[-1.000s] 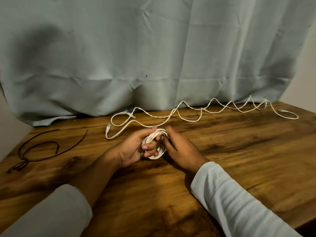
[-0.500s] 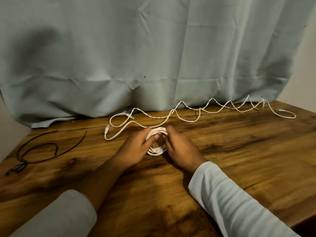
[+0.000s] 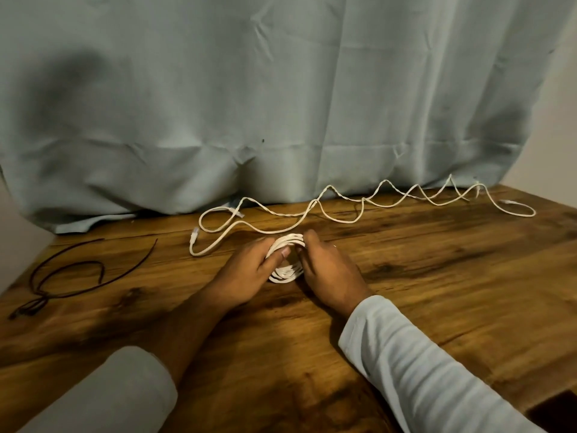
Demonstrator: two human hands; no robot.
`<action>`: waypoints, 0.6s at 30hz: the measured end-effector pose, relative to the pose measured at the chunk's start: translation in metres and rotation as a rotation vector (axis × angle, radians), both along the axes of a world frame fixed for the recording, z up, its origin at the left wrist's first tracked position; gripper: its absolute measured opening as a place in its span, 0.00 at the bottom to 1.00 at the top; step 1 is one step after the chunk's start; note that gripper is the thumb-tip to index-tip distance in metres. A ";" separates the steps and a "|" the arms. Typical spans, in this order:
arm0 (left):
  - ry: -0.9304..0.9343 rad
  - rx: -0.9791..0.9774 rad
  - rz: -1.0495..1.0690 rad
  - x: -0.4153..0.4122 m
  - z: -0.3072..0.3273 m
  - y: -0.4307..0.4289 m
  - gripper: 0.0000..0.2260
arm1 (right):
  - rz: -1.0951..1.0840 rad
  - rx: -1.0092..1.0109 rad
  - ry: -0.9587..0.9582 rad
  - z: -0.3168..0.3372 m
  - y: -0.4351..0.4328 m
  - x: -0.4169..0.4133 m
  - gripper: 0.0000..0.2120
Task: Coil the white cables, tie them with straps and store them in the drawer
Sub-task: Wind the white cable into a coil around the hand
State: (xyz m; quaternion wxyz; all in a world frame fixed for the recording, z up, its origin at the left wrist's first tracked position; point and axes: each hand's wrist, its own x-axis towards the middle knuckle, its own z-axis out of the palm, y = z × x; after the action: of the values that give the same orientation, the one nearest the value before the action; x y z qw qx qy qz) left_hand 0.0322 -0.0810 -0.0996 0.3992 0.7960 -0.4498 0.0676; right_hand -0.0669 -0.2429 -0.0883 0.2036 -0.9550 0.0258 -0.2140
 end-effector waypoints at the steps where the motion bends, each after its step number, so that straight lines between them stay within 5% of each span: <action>1: 0.002 -0.007 -0.013 0.000 0.000 0.000 0.11 | 0.001 0.002 -0.002 0.000 0.000 0.000 0.06; 6: -0.231 0.063 0.119 -0.001 0.002 0.000 0.16 | -0.020 -0.055 -0.065 -0.001 0.001 -0.001 0.08; 12: -0.190 0.137 0.156 0.002 -0.002 0.003 0.26 | -0.032 0.012 -0.013 -0.002 0.005 -0.003 0.06; 18: 0.084 -0.006 -0.005 -0.001 -0.001 0.003 0.10 | -0.032 0.074 0.015 -0.009 0.003 0.005 0.06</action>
State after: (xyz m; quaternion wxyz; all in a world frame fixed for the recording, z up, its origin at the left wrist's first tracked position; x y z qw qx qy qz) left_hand 0.0316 -0.0777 -0.1011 0.4204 0.7957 -0.4346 0.0347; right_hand -0.0620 -0.2401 -0.0972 0.2353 -0.9479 0.0504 -0.2088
